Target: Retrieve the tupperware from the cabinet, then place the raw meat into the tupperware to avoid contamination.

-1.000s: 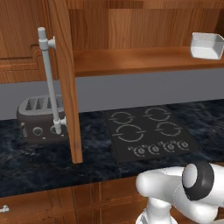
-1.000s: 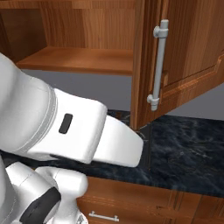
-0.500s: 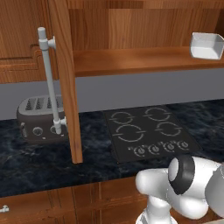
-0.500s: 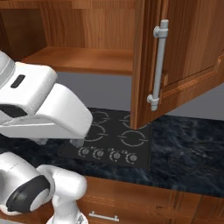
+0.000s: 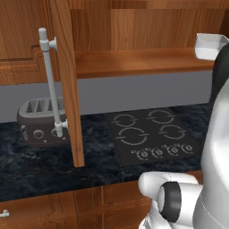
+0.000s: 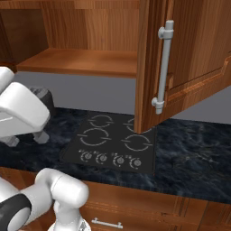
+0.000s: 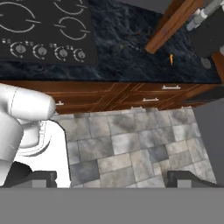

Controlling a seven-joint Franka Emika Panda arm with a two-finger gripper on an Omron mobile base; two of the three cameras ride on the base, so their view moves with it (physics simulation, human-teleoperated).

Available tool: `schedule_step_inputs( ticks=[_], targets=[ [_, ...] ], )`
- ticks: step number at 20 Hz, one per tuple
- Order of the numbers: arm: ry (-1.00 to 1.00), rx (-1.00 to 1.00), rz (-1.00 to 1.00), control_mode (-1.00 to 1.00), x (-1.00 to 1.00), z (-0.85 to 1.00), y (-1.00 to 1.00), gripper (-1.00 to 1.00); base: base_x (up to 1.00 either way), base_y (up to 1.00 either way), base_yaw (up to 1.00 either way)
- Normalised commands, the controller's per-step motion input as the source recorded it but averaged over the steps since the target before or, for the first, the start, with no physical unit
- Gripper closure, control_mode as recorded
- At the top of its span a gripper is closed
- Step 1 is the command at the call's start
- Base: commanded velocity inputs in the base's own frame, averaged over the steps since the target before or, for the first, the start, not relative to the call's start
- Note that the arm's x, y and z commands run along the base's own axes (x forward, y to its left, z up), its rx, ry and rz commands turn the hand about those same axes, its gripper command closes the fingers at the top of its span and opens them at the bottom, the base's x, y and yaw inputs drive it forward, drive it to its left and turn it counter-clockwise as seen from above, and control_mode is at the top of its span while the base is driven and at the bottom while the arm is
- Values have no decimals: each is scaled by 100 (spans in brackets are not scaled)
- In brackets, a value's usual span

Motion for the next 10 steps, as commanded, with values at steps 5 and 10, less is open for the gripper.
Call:
schedule_step_inputs(
  ticks=[5, 10],
  targets=[
    [28, -5, -4, -100, 55, -60, 74, -100, 0, 0, 0],
    [30, -1, -1, -100, 73, -71, 48, -100, 0, 0, 0]
  ],
)
